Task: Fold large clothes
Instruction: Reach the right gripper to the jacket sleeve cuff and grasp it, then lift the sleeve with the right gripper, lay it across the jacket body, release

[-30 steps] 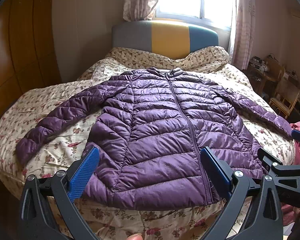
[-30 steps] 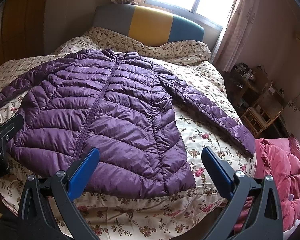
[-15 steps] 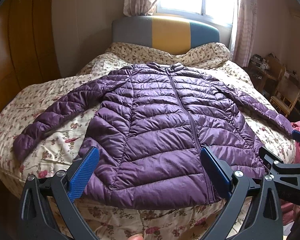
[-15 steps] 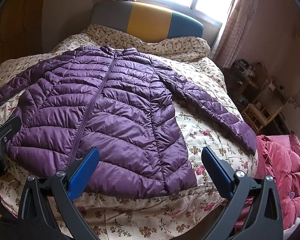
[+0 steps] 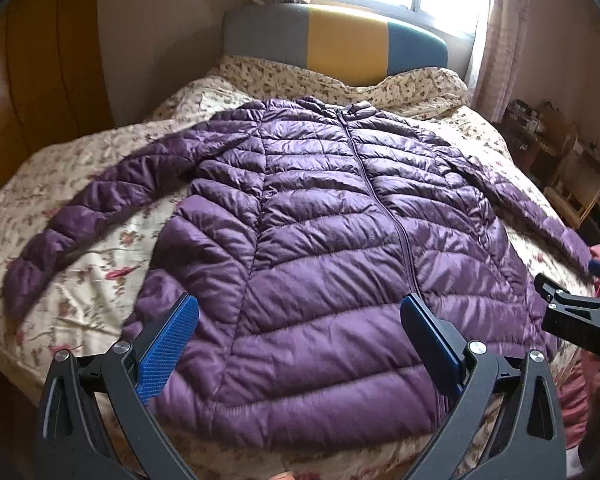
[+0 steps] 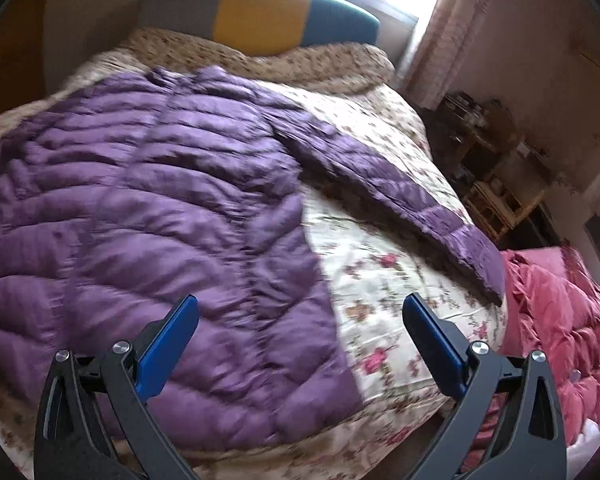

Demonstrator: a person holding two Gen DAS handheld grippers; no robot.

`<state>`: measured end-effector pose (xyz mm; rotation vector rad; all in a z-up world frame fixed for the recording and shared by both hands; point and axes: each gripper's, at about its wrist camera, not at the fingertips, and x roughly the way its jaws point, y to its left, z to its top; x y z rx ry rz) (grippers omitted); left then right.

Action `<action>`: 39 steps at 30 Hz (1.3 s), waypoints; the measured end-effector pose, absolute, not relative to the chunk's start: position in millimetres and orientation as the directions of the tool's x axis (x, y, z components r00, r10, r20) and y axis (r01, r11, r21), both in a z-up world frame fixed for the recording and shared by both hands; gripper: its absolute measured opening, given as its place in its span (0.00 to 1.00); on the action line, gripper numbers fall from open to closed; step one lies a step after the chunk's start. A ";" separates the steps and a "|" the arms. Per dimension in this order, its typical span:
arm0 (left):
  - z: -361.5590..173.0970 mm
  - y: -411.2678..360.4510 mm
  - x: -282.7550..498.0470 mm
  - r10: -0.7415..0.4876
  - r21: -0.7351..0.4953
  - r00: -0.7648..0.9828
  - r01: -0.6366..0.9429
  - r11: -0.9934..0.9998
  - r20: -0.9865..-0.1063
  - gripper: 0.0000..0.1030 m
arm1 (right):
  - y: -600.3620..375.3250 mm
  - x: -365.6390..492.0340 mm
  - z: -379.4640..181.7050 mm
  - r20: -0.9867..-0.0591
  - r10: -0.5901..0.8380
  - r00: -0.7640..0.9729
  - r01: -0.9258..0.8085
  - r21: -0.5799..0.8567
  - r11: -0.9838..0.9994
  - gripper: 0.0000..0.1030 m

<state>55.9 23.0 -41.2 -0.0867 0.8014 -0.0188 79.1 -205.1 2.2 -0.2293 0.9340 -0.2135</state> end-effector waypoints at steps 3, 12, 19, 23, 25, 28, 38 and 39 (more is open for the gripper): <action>-47.1 31.3 76.8 -0.057 -0.101 0.686 -0.025 0.995 -0.726 0.97 | -234.8 101.8 -9.5 -0.779 -0.339 0.528 0.145 -0.311 0.939 0.93; -58.4 47.4 146.3 -0.021 -0.052 0.668 -0.026 0.998 -0.744 0.97 | -368.2 154.0 -16.4 -0.740 -0.550 0.387 0.412 -0.394 0.821 0.72; -64.5 57.3 195.1 -0.025 -0.063 0.667 -0.033 0.997 -0.745 0.97 | -481.0 176.0 -13.3 -0.716 -0.666 0.208 0.583 -0.456 0.673 0.67; -72.8 62.3 227.4 -0.005 -0.053 0.655 -0.053 0.997 -0.756 0.97 | -526.0 182.3 -35.5 -0.768 -0.634 0.094 0.619 -0.454 0.641 0.75; -76.9 64.4 240.6 0.014 -0.037 0.648 -0.064 0.997 -0.761 0.97 | -538.1 184.0 -51.7 -0.812 -0.582 0.052 0.623 -0.428 0.654 0.83; -82.0 68.5 253.6 0.045 -0.004 0.643 -0.075 0.997 -0.764 0.97 | -540.6 182.9 -64.3 -0.829 -0.556 0.066 0.644 -0.390 0.658 0.84; -100.1 72.7 271.3 0.042 -0.004 0.616 -0.073 0.997 -0.787 0.97 | -518.7 201.3 -69.6 -0.861 -0.488 0.146 0.604 -0.313 0.733 0.14; -100.8 72.9 271.4 0.039 -0.007 0.615 -0.072 0.997 -0.788 0.97 | -514.4 204.5 -70.1 -0.856 -0.495 0.146 0.599 -0.322 0.734 0.13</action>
